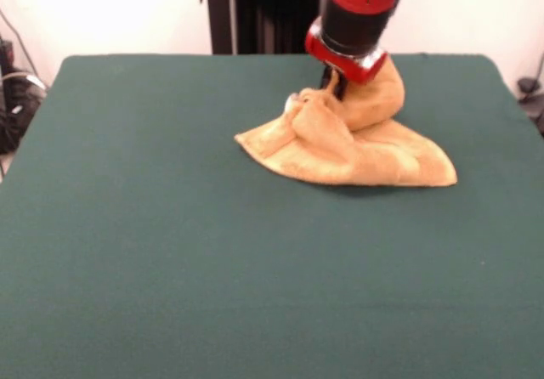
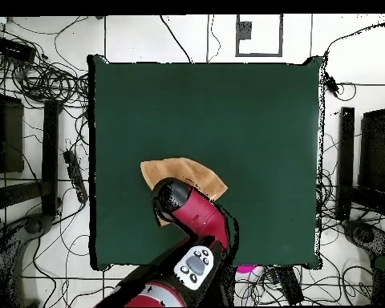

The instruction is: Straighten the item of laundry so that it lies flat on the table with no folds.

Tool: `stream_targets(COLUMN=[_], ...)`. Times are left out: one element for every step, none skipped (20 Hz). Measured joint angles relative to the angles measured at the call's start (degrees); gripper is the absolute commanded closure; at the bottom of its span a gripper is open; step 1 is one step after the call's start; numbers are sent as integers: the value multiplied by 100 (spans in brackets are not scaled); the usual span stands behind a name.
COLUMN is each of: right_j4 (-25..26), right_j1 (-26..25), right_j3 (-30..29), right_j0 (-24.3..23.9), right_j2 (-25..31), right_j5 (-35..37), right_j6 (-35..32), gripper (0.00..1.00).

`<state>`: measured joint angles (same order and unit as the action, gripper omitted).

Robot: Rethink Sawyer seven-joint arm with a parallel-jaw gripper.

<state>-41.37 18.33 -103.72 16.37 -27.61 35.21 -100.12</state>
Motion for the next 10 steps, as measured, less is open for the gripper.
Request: stream_targets(right_j4=[255,510,543,575,608,775,860,912,954,1028], right_j1=[-1,-3,-3,-4,-4,-3,-1,3,8,27], right_j3=[40,81,84,87,90,95,94,92,92,90], right_j0=[-121,-242,-256,-269,-283,-335,-347,-345,-336,-303], right_j2=[50,100,105,111,117,141,152,161,168,177], right_j5=[255,509,527,546,564,586,571,539,497,400], right_j6=[0,0,0,0,0,0,0,0,0,0], gripper=[100,0,0,0,0,0,0,0,0,0])
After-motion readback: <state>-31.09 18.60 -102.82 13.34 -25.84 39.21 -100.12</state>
